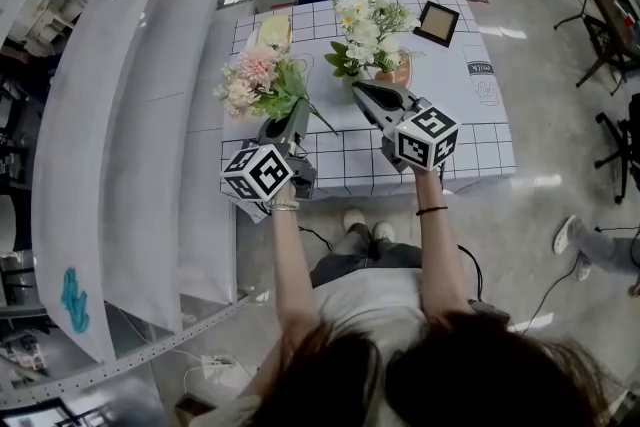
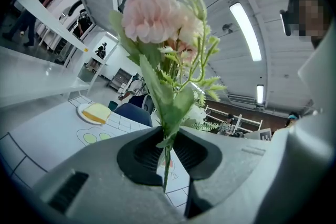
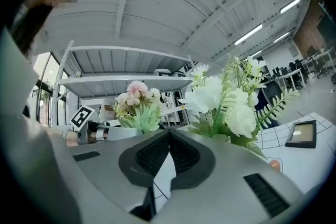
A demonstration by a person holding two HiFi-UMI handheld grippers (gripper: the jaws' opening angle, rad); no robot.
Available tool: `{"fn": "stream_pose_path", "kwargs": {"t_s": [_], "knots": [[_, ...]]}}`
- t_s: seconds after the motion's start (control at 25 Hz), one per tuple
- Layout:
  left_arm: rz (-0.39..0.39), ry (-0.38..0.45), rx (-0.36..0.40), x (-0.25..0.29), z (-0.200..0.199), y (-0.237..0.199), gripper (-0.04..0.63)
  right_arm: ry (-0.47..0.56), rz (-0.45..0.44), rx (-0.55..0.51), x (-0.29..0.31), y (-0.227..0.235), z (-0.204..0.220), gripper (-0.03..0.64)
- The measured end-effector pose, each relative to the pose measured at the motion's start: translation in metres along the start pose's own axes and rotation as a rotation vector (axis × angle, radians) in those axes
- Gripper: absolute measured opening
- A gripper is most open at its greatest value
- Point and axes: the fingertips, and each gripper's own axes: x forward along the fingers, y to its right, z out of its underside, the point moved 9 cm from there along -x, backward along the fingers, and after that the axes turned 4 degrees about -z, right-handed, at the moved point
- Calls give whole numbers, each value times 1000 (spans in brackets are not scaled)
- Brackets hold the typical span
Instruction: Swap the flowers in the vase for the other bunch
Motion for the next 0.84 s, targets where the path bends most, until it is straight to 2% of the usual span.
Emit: {"fn": "stream_pose_path", "kwargs": {"t_s": [0.84], "knots": [[-7,12,5,-5,0,2,60,12,-41,8,4,-9,3,9]]}}
